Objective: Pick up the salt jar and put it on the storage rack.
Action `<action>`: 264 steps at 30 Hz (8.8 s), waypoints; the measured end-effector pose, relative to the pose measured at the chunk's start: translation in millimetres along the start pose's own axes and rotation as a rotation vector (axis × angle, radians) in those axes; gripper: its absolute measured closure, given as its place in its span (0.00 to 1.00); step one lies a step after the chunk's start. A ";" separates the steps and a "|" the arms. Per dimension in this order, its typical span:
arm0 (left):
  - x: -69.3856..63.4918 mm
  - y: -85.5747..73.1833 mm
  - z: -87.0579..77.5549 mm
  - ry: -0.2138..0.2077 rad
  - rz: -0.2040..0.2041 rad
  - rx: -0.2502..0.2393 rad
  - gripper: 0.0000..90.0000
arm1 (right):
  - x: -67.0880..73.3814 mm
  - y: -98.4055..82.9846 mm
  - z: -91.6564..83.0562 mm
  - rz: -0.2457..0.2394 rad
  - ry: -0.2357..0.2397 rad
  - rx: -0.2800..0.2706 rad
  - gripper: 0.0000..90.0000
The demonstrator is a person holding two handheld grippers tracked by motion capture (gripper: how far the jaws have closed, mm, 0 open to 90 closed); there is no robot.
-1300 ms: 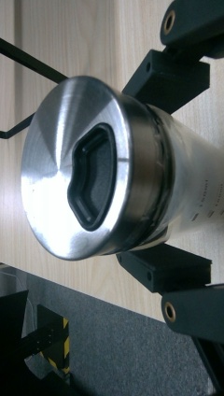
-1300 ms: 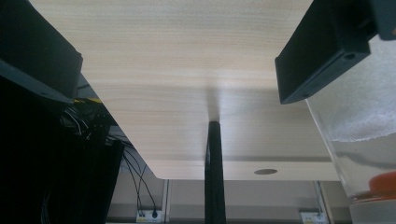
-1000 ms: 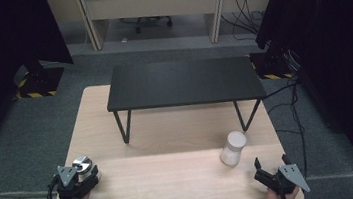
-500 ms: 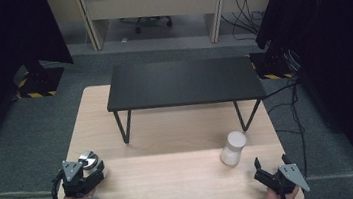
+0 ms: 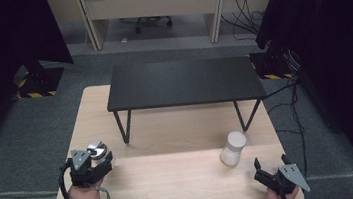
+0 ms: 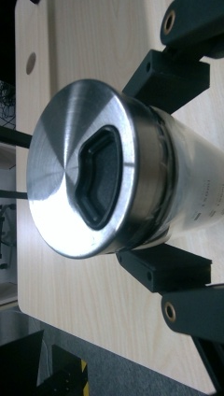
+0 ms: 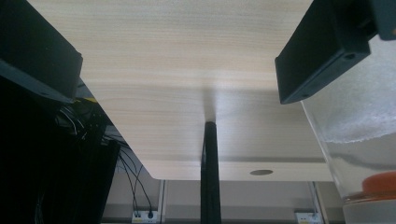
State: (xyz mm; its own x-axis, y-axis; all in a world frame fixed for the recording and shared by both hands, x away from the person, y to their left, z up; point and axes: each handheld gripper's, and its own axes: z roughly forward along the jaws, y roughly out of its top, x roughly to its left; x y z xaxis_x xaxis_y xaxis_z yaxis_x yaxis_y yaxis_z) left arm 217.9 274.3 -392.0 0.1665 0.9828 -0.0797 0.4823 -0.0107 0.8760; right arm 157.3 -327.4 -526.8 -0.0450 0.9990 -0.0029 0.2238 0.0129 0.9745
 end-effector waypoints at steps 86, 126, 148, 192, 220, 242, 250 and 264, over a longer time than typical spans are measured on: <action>-67.5 157.6 1.8 -0.097 0.143 -0.116 0.34 | -0.6 -1.7 0.1 -0.042 0.023 -0.008 0.01; -73.8 199.1 70.4 -0.080 0.165 -0.127 0.34 | 0.7 -0.2 1.7 -0.046 0.018 0.001 0.01; -73.7 209.1 101.4 -0.097 0.157 -0.117 0.34 | -10.0 -3.3 0.2 0.069 0.037 -0.024 0.01; -54.0 199.8 94.4 -0.156 0.077 -0.139 0.00 | -7.6 -1.6 0.7 0.045 0.034 -0.012 0.01; -27.0 134.2 43.8 -0.122 0.054 -0.125 0.00 | -6.8 -1.3 -0.4 0.021 0.042 -0.007 0.01; 10.6 35.3 20.6 -0.066 0.007 -0.169 0.00 | -11.8 -1.1 -0.8 0.019 0.076 -0.003 0.01; 16.3 5.9 20.4 -0.022 0.004 -0.130 0.00 | -12.8 -0.7 -0.8 0.010 0.085 0.000 0.01; 28.7 -27.9 20.8 0.025 -0.024 -0.062 0.00 | -11.6 0.5 -0.1 -0.001 0.082 0.008 0.01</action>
State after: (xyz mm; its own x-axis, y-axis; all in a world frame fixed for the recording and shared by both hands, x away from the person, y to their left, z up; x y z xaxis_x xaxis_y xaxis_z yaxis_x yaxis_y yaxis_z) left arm 227.2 299.0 -428.6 0.1339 0.9869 -0.0897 0.4317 0.0234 0.9017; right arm 157.8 -339.0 -526.2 -0.1250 0.9920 0.0147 0.2317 0.0148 0.9727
